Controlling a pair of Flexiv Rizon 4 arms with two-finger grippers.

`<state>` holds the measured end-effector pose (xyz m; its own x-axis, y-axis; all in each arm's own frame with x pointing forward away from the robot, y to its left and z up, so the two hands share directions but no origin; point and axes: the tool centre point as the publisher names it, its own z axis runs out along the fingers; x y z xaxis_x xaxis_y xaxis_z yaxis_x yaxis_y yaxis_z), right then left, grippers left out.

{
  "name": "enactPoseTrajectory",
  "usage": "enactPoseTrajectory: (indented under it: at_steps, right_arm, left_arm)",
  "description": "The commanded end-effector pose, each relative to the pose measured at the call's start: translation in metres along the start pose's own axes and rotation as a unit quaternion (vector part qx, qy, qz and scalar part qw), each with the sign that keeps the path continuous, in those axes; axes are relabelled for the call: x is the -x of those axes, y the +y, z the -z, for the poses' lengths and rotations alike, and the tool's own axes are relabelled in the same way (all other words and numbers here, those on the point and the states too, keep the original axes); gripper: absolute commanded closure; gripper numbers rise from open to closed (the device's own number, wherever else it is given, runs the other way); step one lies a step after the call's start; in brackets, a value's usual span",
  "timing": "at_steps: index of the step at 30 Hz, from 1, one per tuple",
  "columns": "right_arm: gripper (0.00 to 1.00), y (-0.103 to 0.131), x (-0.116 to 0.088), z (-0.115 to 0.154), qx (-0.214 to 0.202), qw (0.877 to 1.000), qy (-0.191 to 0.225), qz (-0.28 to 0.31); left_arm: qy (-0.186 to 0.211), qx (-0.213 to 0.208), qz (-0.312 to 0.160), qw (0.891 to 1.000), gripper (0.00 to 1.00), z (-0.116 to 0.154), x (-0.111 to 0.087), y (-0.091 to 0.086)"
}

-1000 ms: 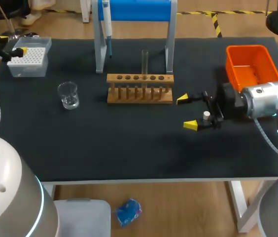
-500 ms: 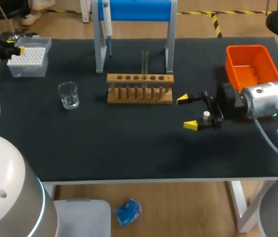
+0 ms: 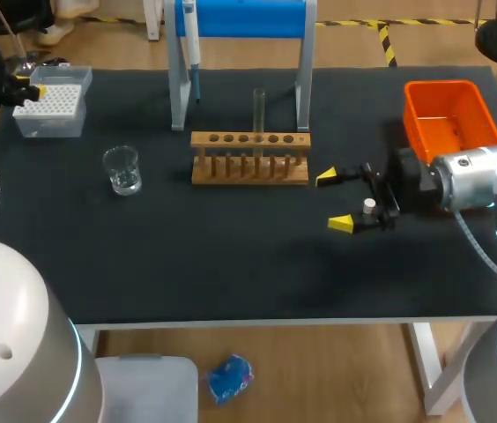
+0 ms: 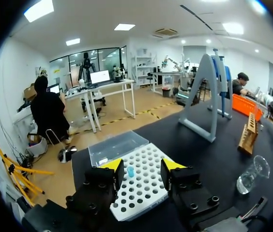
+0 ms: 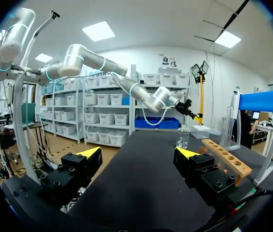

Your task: Invert the test tube, pick up the pipette, mount the tip to pipette, aspirate from beaker and dispense into the tube, eject the tip, return the pipette, and cap with the stopper.

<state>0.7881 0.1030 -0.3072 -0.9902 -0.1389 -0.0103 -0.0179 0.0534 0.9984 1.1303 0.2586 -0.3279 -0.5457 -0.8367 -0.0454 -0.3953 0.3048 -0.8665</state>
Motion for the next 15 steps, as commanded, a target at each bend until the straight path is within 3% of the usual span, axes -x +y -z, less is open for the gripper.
enactPoseTrajectory:
  at_steps: [1,15]
  right_arm:
    - [0.00,0.000,-0.001,0.000,0.000,1.000,0.000,0.000]
    - [0.00,0.000,-0.001,0.000,0.000,1.000,0.000,0.000]
  left_arm:
    - [0.005,0.007,0.000,1.000,0.51,-0.007,0.005,0.001]
    - [0.008,0.018,0.003,1.000,0.53,-0.024,0.010,0.011]
